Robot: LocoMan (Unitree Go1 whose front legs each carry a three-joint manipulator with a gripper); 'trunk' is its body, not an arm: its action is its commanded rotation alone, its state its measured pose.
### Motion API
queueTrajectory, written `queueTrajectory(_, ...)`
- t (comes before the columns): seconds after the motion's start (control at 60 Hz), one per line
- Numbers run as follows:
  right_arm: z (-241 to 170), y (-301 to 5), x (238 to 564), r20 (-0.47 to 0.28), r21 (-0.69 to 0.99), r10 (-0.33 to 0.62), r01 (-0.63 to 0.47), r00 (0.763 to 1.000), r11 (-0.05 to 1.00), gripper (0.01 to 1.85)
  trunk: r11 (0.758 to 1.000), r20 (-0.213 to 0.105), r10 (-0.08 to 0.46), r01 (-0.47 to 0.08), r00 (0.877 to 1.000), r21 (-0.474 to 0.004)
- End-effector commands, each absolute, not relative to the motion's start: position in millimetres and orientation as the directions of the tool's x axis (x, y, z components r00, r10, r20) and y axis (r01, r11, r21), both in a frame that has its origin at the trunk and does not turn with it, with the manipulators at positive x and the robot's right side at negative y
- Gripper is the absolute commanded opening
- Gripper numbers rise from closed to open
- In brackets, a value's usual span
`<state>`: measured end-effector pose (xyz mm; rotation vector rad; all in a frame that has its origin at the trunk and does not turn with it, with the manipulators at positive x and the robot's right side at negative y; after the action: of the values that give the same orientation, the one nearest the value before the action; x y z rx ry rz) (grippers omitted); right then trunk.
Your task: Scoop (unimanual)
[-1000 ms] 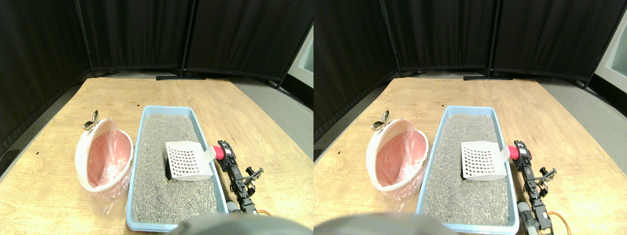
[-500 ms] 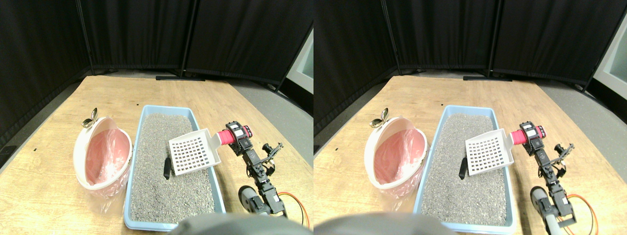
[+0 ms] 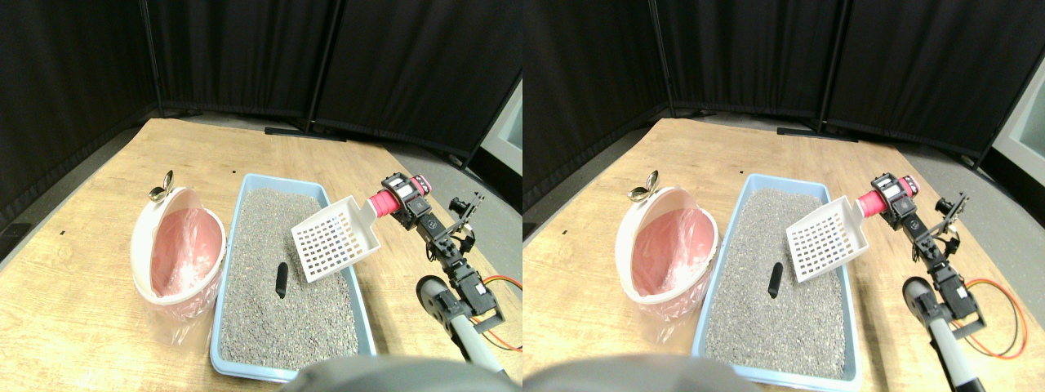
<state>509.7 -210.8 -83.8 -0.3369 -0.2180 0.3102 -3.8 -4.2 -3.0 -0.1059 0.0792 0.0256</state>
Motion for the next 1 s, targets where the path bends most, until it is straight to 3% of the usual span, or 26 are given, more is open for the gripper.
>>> queueTrajectory(0.017,-76.6,-205.5,508.9,0.186,-0.357,0.368,-0.286,0.911,0.889,0.06,0.989,-0.106,0.040,-0.054,0.994,-0.136)
queueTrajectory(0.15,-79.3,-202.1,512.6,0.171,-0.375,0.382,-0.299,0.908,0.877,0.06,0.986,-0.114,0.054,-0.071,0.992,-0.150)
queueTrajectory(0.233,-77.9,-195.2,510.3,0.147,-0.415,0.347,-0.261,0.926,0.872,0.06,0.984,-0.118,0.061,-0.080,0.991,-0.159)
queueTrajectory(0.333,-74.4,-189.5,508.9,0.139,-0.495,0.363,-0.253,0.921,0.831,0.06,0.983,-0.122,0.066,-0.086,0.990,-0.164)
queueTrajectory(0.367,-72.4,-186.7,507.7,0.119,-0.512,0.336,-0.233,0.934,0.827,0.06,0.982,-0.122,0.067,-0.087,0.990,-0.165)
queueTrajectory(0.567,-71.5,-180.7,513.3,0.105,-0.572,0.334,-0.218,0.937,0.791,0.06,0.979,-0.127,0.074,-0.097,0.989,-0.178)
queueTrajectory(0.75,-71.3,-177.7,518.0,0.109,-0.605,0.371,-0.235,0.922,0.761,0.06,0.978,-0.132,0.075,-0.098,0.988,-0.183)
queueTrajectory(1.0,-69.6,-173.5,520.1,0.071,-0.651,0.399,-0.261,0.914,0.713,0.26,0.978,-0.134,0.071,-0.095,0.989,-0.185)
